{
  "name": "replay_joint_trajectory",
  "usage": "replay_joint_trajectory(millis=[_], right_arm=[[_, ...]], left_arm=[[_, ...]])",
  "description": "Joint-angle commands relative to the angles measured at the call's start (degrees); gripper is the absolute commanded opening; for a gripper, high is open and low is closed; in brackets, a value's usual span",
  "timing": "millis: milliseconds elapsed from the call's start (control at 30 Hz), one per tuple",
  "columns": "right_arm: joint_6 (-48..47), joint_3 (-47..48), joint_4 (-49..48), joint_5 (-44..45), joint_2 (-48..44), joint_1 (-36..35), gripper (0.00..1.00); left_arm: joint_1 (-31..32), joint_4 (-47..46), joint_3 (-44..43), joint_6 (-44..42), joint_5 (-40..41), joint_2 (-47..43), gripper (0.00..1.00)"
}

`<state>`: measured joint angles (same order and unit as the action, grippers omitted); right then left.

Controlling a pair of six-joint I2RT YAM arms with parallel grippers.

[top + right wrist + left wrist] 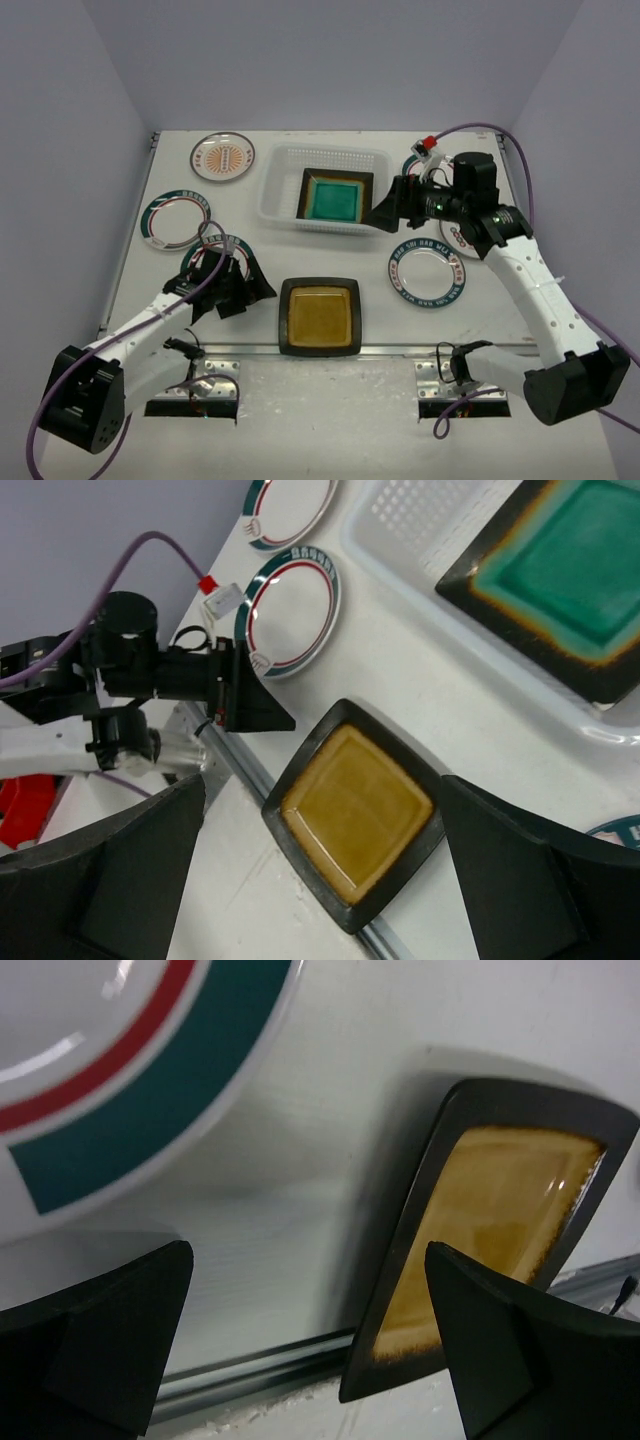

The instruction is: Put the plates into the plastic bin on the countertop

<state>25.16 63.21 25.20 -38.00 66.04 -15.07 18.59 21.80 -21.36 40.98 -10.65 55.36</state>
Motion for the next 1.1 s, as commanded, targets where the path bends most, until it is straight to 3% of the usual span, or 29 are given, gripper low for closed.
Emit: replay_joint_trajectory(millis=[0, 133, 467, 567, 767, 900, 1067], right_arm=[[0.82, -6.34, -6.67, -6.82, -2.38, 0.22, 0.99], [1.54, -10.36, -8.74, -7.75, -4.07, 0.20, 0.99], [3.39, -13.80, -13.07, -8.93, -5.99, 0.22, 0.99], [3.74, -14.61, -14.46, -9.27, -6.48, 0.20, 0.99], [3.54, -15.68, -15.11, -9.26, -7.13, 0.22, 0.99], [3.38, -15.82, -15.58, -9.26, -6.82, 0.22, 0.99], [3.00, -15.51, -15.23, -8.03, -6.83, 0.17, 0.99]], left_arm=[[5.07, -8.11, 3.25, 7.06, -3.06, -1.57, 1.00], [7.82, -11.09, 6.89, 9.28, -2.59, -2.16, 0.96], [9.62, -20.79, 14.03, 11.67, -4.96, 6.07, 0.68], [9.70, -26.21, 15.39, 11.58, -5.65, 9.43, 0.47], [9.71, -31.94, 17.17, 10.88, -8.01, 13.51, 0.23], [9.71, -38.30, 19.10, 10.79, -10.95, 12.98, 0.01], [9.71, -42.34, 19.65, 10.46, -15.26, 8.79, 0.00]])
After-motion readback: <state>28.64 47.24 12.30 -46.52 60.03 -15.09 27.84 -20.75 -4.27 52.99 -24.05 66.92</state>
